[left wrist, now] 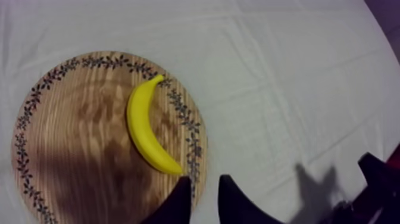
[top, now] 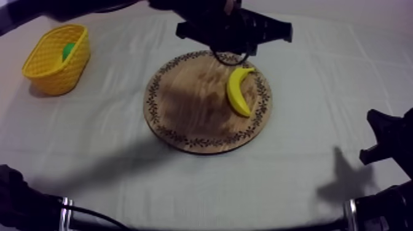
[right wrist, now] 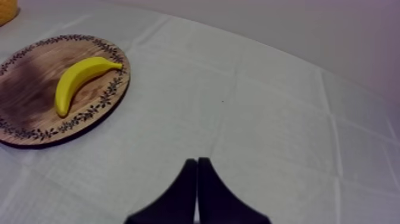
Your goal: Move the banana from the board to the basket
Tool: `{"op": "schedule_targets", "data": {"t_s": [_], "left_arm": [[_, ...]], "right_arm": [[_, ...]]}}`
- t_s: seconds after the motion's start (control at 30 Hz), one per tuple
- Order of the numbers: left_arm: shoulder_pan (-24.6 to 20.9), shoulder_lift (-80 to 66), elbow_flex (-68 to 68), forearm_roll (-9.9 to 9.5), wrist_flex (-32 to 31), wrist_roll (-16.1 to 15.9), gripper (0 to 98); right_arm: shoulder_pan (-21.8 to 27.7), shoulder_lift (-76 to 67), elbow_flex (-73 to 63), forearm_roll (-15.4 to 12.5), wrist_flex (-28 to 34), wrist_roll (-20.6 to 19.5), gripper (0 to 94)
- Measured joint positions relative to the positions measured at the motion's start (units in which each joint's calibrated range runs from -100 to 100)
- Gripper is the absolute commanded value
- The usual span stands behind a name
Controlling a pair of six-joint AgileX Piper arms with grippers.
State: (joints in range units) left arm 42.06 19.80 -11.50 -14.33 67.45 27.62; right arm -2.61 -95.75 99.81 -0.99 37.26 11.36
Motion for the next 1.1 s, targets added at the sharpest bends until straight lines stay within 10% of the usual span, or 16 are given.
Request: {"op": "schedule_targets", "data": {"t_s": [0.5, 1.1], "left_arm": [[-2.48, 9.62, -8.39, 1.5, 5.96, -0.81, 74.2], [-5.04, 20.2, -12.46, 4.15, 8.39, -2.75, 75.5]], "right_arm": [[0.0, 0.0, 0.0, 0.0, 0.0, -0.02, 0.3], [0.0, 0.0, 0.0, 0.0, -0.03, 0.0, 0.3]]}}
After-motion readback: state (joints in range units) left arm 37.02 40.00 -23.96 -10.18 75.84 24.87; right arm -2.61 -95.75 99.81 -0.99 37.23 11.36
